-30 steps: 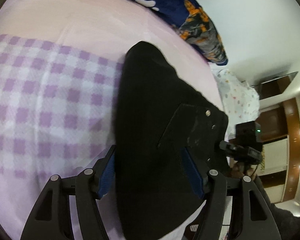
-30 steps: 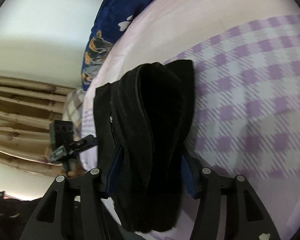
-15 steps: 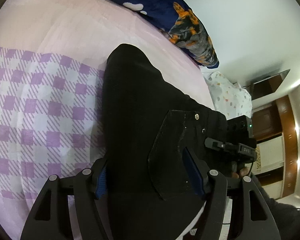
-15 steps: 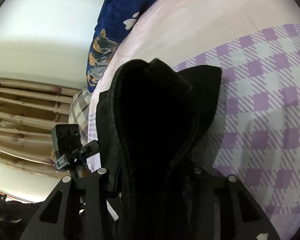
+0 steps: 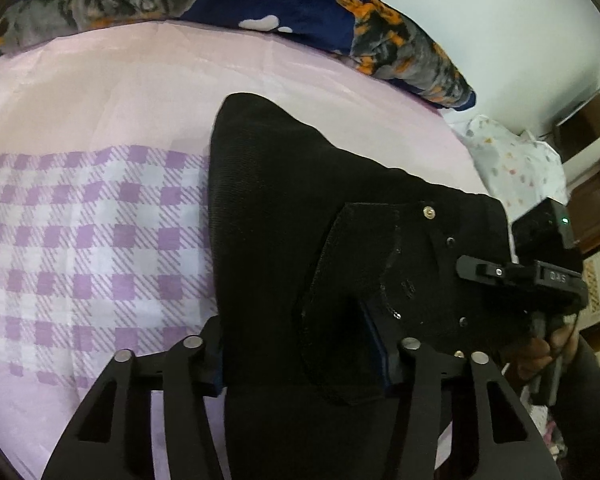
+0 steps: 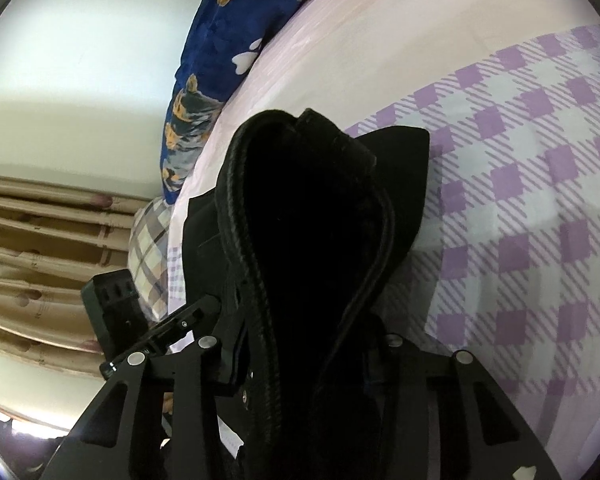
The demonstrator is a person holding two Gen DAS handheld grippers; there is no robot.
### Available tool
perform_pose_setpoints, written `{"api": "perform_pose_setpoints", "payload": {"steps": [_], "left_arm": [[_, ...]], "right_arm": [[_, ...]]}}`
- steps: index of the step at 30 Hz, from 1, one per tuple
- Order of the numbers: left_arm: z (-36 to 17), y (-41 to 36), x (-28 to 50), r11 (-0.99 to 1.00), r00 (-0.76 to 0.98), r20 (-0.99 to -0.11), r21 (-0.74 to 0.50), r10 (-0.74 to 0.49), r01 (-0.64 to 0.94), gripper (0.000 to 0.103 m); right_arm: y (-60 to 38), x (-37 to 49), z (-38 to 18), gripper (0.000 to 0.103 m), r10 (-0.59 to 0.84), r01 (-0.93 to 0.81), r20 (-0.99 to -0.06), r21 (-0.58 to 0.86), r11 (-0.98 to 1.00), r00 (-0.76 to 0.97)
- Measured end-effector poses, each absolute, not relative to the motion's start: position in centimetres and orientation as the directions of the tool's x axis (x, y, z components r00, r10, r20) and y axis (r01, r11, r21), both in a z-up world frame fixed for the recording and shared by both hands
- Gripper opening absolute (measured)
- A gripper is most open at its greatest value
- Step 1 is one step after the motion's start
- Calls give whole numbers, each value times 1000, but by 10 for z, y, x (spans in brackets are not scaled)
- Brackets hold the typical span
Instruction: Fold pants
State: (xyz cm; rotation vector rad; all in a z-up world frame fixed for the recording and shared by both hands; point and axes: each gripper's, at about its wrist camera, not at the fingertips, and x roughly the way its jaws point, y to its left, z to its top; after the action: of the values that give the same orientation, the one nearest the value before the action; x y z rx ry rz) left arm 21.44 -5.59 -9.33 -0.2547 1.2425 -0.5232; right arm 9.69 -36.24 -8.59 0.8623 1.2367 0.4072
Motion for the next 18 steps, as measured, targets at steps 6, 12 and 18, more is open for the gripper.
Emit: {"api": "perform_pose_setpoints", "payload": {"steps": [6,12,18], "left_arm": [[-92,-47,215,863,220,-837,-467,-502,193,32],[-73,-48,205,874,255,-840,-433,-479,219,21],[-46,-40,194,875,296,-826,-424,-480,235,17]], "right_arm": [[-351,94,-76,36,633,197,-690,715,671,349],[-338,92,-58,32,606,196,-701,699,687,377],[-321,83,-37,32,606,167,-693,700,694,390]]}}
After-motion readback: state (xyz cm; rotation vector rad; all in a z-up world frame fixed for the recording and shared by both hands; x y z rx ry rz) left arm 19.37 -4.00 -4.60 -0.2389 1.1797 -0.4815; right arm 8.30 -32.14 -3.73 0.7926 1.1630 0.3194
